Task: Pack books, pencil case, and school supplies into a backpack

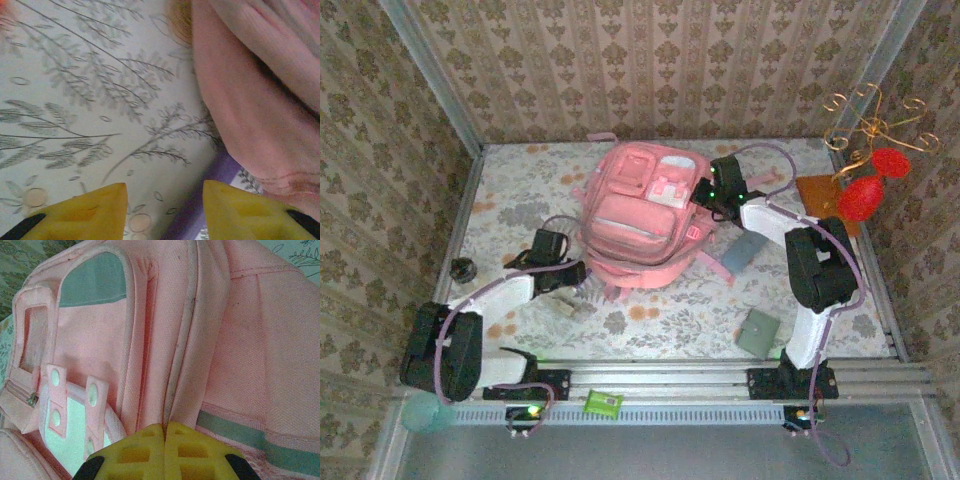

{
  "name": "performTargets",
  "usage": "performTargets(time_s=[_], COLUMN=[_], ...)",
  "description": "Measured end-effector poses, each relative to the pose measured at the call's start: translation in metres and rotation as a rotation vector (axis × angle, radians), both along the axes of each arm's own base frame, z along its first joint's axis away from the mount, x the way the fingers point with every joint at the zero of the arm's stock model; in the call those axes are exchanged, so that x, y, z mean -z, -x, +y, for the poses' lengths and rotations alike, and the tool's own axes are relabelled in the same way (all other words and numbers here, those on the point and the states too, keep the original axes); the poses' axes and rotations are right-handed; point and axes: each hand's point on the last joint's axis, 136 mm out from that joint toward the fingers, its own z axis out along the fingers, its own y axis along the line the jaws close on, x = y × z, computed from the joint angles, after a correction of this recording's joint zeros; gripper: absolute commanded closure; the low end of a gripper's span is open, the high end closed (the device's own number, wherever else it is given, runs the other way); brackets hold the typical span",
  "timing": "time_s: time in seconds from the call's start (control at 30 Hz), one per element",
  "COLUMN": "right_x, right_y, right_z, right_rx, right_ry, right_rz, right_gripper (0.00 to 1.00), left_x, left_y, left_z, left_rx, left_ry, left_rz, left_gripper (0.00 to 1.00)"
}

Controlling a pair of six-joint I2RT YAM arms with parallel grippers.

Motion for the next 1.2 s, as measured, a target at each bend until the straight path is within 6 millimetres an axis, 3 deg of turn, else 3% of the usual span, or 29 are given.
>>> performTargets(time_s=[0.2,0.47,0.67,0.87,1.07,1.2], right_x=[0.000,0.000,0.000,0.000,-0.003,-0.009], right_y=[0.000,0.000,0.000,-0.001,-0.003,-0.002], right_z=[0.000,0.001,0.000,-0.002,-0.008,-0.009], right_rx=[-0.003,-0.004,-0.003,-0.002,0.009,0.031], right_ry=[-0.002,-0.006,-0.006,-0.014,-0.032,-0.069], right_rz=[0.001,0.002,0.003,0.003,0.002,-0.010], right_gripper=[1.00,1.00,1.00,1.00,1.00,1.00], left_x=[0.009,0.017,0.017,0.015,0.015,0.013], left_y=[0.007,-0.001,-0.010,-0.011,-0.005,-0.001], left_z=[-0.011,-0.016,-0.011,0.003,0.033,0.042], left_rx=[0.070,0.102,0.064,-0.018,-0.141,-0.182], left_ry=[-0.044,-0.104,-0.133,-0.084,-0.087,-0.097], left_rz=[0.024,0.057,0.066,0.069,0.067,0.062], left_gripper=[0.59,0.70,0.88,0.94,0.96,0.82])
